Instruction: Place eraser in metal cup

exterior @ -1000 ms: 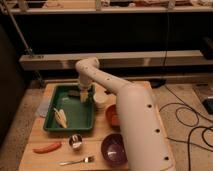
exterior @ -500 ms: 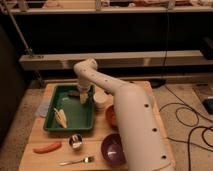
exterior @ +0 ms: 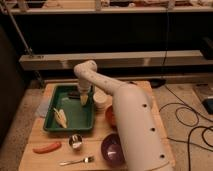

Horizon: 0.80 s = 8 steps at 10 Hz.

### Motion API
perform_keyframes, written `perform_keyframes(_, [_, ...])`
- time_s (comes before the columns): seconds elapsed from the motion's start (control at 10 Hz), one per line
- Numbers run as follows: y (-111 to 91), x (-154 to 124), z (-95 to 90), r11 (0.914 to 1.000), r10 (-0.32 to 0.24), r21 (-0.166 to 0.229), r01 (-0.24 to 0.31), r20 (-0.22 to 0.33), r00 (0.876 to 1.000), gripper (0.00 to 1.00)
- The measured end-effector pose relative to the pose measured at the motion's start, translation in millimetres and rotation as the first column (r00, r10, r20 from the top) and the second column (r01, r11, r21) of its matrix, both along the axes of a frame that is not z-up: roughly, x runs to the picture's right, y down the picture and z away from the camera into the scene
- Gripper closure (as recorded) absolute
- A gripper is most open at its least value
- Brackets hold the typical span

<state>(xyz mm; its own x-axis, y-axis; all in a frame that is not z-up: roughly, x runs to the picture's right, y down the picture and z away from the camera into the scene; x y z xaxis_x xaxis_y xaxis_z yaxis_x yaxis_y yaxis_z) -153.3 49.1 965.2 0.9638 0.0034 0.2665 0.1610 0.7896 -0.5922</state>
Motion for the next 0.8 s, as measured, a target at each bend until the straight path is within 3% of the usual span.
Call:
perform_keyframes(0.5, [-6.4, -5.7, -16.2, 0.9998, -0.013, 0.015, 0.012, 0.045, 0.999, 0.96])
perform_keyframes(0.8, [-19.1, 7.9, -41.4, 0.9984, -0.036, 0.048, 0.031, 0.110, 0.993, 1.00])
